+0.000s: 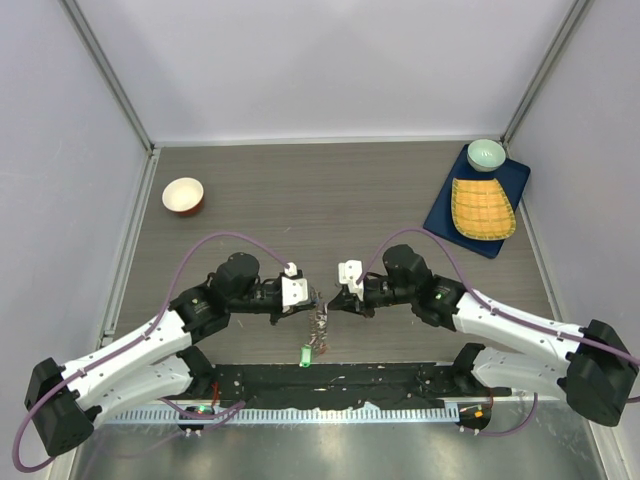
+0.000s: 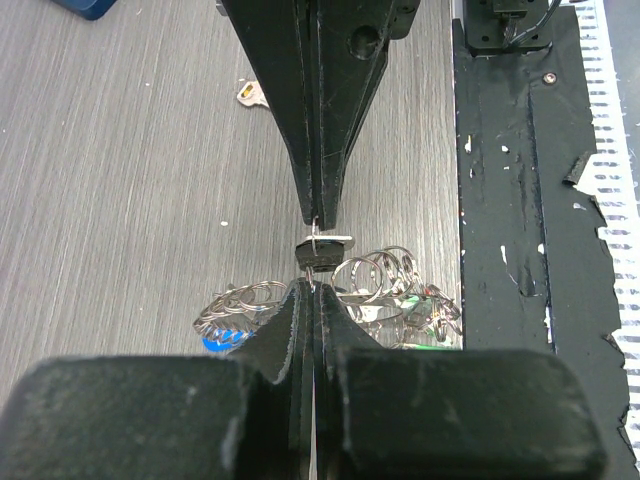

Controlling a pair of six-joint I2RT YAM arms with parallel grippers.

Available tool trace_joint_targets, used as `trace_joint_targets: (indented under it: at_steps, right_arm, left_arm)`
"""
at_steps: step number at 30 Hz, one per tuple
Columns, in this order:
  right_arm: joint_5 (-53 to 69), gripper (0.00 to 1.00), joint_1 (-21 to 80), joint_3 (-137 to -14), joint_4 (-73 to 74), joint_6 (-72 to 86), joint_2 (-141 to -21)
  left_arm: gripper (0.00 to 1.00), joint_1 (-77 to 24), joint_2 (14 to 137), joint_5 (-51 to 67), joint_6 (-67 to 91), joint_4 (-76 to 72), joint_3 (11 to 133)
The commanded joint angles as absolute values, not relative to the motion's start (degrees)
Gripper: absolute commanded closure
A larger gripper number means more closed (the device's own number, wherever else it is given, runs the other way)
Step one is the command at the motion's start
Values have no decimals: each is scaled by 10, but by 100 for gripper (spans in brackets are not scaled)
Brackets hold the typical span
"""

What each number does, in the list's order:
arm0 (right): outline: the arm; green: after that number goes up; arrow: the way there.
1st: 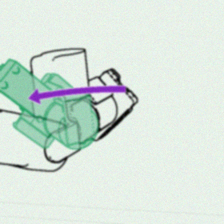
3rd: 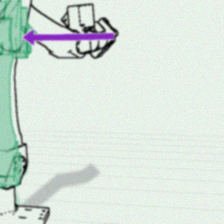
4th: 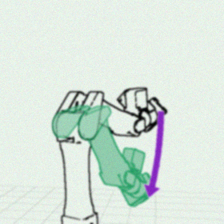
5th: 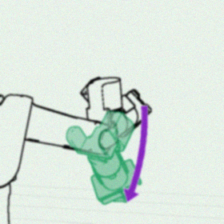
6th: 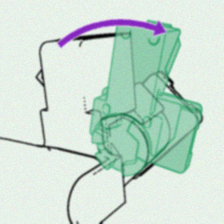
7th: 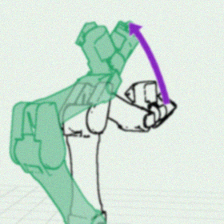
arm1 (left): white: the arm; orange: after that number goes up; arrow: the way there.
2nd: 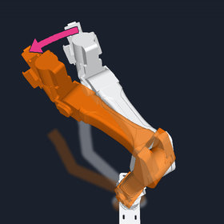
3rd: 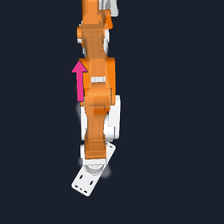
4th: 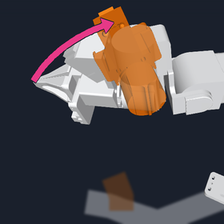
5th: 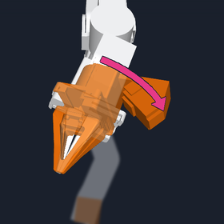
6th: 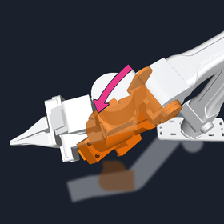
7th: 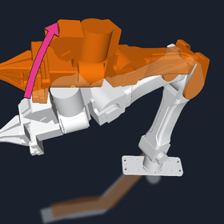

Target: Put the keys on the keyring

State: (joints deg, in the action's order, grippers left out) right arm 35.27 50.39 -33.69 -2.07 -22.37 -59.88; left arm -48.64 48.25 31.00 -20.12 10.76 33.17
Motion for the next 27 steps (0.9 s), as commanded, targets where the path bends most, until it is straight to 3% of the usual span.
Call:
trace_joint_targets:
  at_steps: [1, 27]
  right_arm:
    - [369, 99, 507, -352, -43, -229, -604]
    - [340, 99, 507, -361, -47, -230, -614]
  left_arm:
    - [100, -489, 482, 316, -207, 68, 335]
    - [100, -489, 488, 333, -202, 69, 338]
